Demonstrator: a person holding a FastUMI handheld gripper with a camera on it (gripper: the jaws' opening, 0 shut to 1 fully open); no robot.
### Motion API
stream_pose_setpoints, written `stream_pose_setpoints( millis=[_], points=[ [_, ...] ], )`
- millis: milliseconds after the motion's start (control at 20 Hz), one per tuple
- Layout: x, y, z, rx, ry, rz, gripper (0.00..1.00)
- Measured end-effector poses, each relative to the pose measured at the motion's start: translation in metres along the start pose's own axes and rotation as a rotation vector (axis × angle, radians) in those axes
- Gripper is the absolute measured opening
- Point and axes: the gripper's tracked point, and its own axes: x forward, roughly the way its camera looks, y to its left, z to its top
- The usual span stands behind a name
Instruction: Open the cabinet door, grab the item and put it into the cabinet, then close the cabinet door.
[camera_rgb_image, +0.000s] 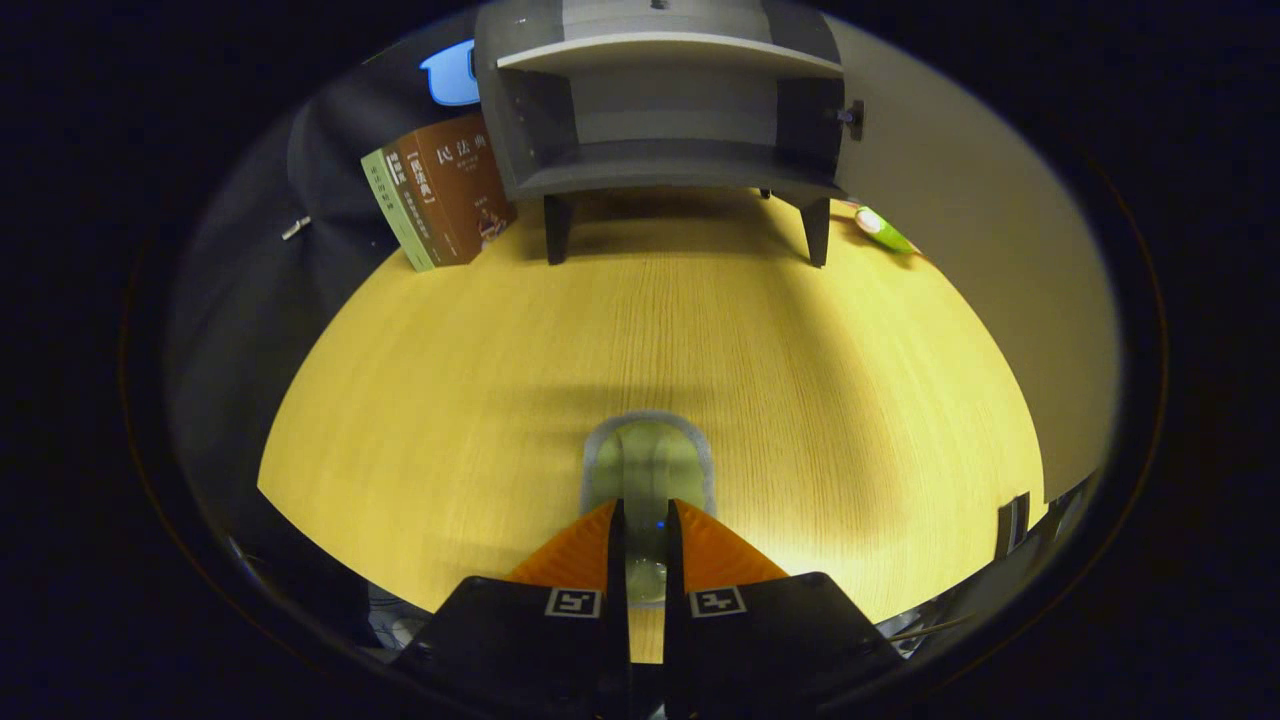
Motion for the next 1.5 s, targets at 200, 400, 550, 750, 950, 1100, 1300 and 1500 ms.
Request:
stream_pose_setpoints(
  millis=[200,400,550,750,950,1100,1300,1500],
  points=[
    [-0.043,0.005,0.056,0.063,-0.102,0.052,0.17],
    [-0.089,0.007,0.147,0.075,-0.258,0.085,0.17],
    [-0.136,0.009,0.224,0.033,-0.375,0.083,0.17],
    [-0.168,0.01,0.322,-0.032,-0.52,0.054,0.17],
    [-0.169,0.015,0.4,0.013,-0.582,0.051,0.17],
    [-0.155,0.013,0.443,0.066,-0.602,0.045,0.17],
    [-0.115,0.006,0.48,0.16,-0.584,0.039,0.17],
    [-0.064,-0.007,0.501,0.217,-0.546,0.012,0.17]
  ],
)
